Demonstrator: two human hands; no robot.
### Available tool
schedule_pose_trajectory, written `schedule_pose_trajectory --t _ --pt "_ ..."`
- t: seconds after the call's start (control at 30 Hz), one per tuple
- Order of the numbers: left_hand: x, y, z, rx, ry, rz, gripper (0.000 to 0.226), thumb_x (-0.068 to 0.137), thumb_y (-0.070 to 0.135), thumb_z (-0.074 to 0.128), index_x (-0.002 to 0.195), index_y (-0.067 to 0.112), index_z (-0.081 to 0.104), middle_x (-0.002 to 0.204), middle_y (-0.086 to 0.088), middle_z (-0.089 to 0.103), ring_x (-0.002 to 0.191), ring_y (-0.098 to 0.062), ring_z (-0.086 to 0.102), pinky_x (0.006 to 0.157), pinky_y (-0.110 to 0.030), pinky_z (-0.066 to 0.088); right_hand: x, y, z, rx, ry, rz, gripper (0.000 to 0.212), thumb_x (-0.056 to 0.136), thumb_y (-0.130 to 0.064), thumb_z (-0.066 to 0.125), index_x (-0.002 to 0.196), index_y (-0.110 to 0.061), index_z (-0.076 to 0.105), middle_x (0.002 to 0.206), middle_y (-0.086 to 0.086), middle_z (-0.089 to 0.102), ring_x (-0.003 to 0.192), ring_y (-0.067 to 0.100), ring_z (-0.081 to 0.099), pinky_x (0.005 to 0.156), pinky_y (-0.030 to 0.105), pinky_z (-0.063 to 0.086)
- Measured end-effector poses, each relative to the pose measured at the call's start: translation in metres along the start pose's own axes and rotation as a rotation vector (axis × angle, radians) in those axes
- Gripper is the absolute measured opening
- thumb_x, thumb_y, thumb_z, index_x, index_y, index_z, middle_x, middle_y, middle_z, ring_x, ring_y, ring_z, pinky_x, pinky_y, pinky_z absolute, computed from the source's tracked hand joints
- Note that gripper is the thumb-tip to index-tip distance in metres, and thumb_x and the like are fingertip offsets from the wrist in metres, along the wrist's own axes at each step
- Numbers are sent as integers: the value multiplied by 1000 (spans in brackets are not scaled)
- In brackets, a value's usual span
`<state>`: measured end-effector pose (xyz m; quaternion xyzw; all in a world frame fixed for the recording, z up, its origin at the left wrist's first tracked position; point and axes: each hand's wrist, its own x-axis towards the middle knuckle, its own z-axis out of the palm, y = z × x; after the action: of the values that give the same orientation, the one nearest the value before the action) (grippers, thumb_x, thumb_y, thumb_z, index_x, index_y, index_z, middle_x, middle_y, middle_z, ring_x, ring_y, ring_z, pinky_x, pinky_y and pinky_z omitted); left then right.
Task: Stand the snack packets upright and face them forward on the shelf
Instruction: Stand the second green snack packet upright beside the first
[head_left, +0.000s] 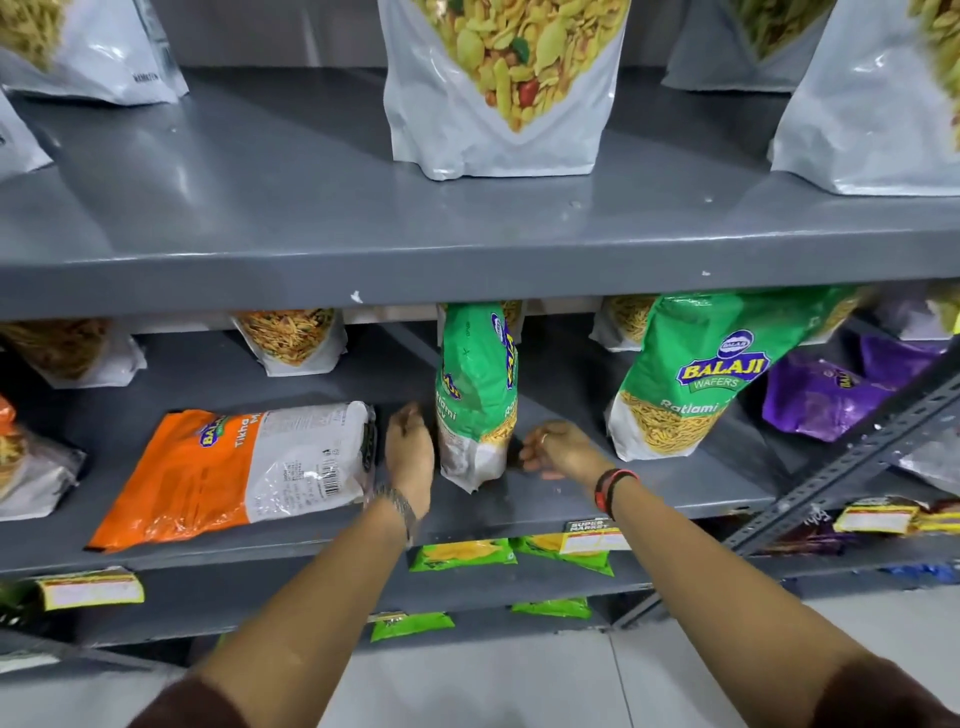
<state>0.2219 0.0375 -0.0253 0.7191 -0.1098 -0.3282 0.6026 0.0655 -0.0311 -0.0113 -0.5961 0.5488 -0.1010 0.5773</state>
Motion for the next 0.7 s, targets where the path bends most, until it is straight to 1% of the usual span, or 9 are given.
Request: schedule_pose_trajectory --t 0.1,0.17,0.23,0.3,0.37,0.43,0.47,0.57,0.7 --pt "-41 -22 1 -81 17 41 36 95 11 43 129 1 47 129 -13 54 125 -29 49 92 -21 33 19 -19 -10 294 184 -43 30 99 -21 34 97 -8 61 120 24 63 73 22 59 65 28 45" --pt "-68 -33 6 -85 -10 12 49 96 20 43 141 5 32 147 -10 37 136 -23 37 102 -22 28 27 -33 -8 410 142 -52 46 99 -35 32 125 -6 54 135 18 55 105 27 60 90 37 47" --pt "-86 -35 16 -75 -108 -21 60 97 33 37 149 14 16 158 -2 19 143 -17 24 107 -21 23 29 -43 0 426 85 -36 57 97 -46 25 138 -11 44 144 11 47 128 28 48 110 41 36" --pt "-92 -30 29 -83 -178 -55 65 97 43 31 151 19 3 161 3 5 147 -14 12 114 -24 17 27 -45 12 421 28 -31 62 95 -52 20 142 -16 38 149 9 42 135 26 41 117 41 27" --pt "-87 -22 38 -101 -128 -81 69 96 46 28 151 18 -4 161 1 -4 149 -16 2 120 -33 7 21 -40 24 425 -12 -52 60 96 -50 17 140 -15 40 147 8 43 136 24 40 113 28 28" --pt "-73 -17 39 -144 -27 -83 69 96 46 27 151 15 -2 161 -4 -2 149 -18 3 121 -39 5 14 -32 36 493 -17 -80 56 99 -43 17 137 -13 44 143 8 48 133 22 43 95 15 35" --pt "-63 -15 37 -171 23 -66 68 96 46 27 151 13 2 161 -6 3 149 -20 6 121 -40 8 11 -27 41 513 -5 -99 54 99 -41 17 136 -12 44 143 6 47 133 20 43 94 15 36" --pt "-33 -7 27 -222 129 13 61 97 45 24 148 12 22 157 -8 25 143 -23 27 118 -35 21 2 -10 53 481 53 -167 51 99 -41 19 138 -16 40 145 3 44 135 17 39 114 28 27" --pt "-7 3 7 -292 -2 -37 57 95 53 22 137 21 43 132 12 47 115 -6 48 99 -20 31 -10 10 59 406 45 -175 45 96 -48 23 131 -26 41 140 -1 45 134 22 40 115 47 27"
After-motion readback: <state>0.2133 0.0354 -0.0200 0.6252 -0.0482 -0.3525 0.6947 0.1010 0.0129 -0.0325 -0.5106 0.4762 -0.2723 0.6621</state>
